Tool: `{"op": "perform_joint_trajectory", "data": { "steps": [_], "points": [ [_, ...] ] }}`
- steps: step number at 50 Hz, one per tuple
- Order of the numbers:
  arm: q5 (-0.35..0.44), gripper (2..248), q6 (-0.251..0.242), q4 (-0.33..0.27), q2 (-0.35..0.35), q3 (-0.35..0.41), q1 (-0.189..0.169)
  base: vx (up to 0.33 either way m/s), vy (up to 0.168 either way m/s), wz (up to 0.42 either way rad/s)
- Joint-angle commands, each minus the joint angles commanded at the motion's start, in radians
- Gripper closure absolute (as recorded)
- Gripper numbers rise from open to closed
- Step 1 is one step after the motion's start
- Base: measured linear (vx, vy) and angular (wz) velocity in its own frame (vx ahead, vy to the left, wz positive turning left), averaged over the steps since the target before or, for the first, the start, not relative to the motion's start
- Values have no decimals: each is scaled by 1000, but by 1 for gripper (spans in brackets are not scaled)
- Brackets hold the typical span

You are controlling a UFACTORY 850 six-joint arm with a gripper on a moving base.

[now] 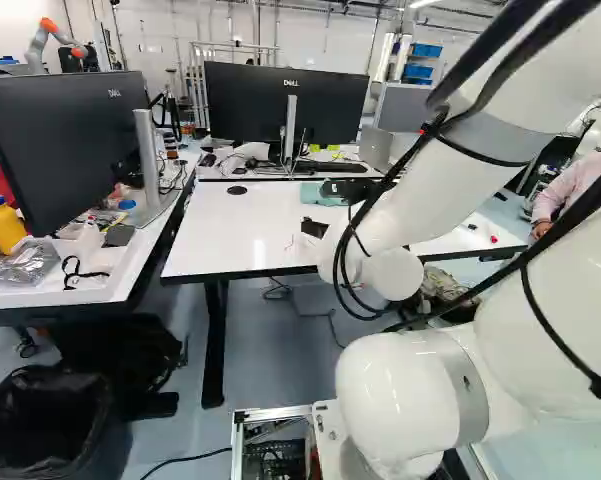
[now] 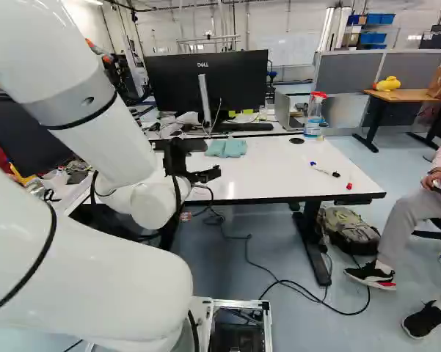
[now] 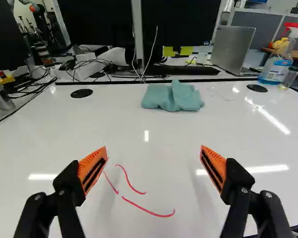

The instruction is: Clean the table with the green towel

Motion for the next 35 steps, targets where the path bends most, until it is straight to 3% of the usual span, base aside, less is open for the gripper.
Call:
{"op": "perform_joint_trajectory", "data": {
  "steps": [13, 35],
  "points": [
    [0, 3, 0, 0, -3, -11, -4, 0, 0, 0],
    [0, 3, 0, 0, -67, -120, -32, 0, 0, 0]
  ]
}}
